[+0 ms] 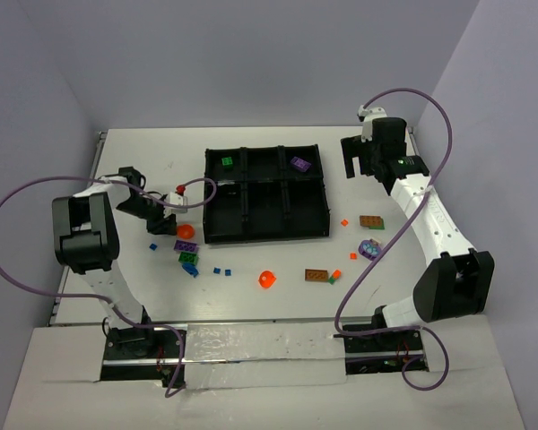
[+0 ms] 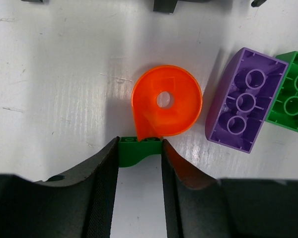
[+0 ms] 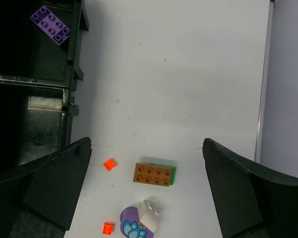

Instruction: Sort the legos into containers by color

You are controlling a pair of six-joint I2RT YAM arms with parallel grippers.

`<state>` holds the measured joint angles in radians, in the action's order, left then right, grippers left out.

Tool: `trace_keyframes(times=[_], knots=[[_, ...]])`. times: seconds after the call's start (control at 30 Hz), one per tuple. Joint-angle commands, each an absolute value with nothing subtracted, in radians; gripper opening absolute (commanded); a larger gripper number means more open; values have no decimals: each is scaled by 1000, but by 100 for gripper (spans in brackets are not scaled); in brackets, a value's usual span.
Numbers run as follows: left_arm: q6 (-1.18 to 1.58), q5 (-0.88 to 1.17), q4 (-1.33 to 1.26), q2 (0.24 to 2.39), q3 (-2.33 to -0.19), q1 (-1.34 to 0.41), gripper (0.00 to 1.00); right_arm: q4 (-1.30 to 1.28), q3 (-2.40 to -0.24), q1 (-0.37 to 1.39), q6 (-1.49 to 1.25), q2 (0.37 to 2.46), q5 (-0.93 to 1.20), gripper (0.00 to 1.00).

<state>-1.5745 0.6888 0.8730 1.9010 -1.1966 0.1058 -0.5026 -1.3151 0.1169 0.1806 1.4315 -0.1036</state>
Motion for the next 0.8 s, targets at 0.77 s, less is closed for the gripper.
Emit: trace_keyframes(times=[0.77], knots=[[-177, 362, 507, 1994, -1908, -295, 0, -485, -1281, 107, 182, 1362, -98, 100]])
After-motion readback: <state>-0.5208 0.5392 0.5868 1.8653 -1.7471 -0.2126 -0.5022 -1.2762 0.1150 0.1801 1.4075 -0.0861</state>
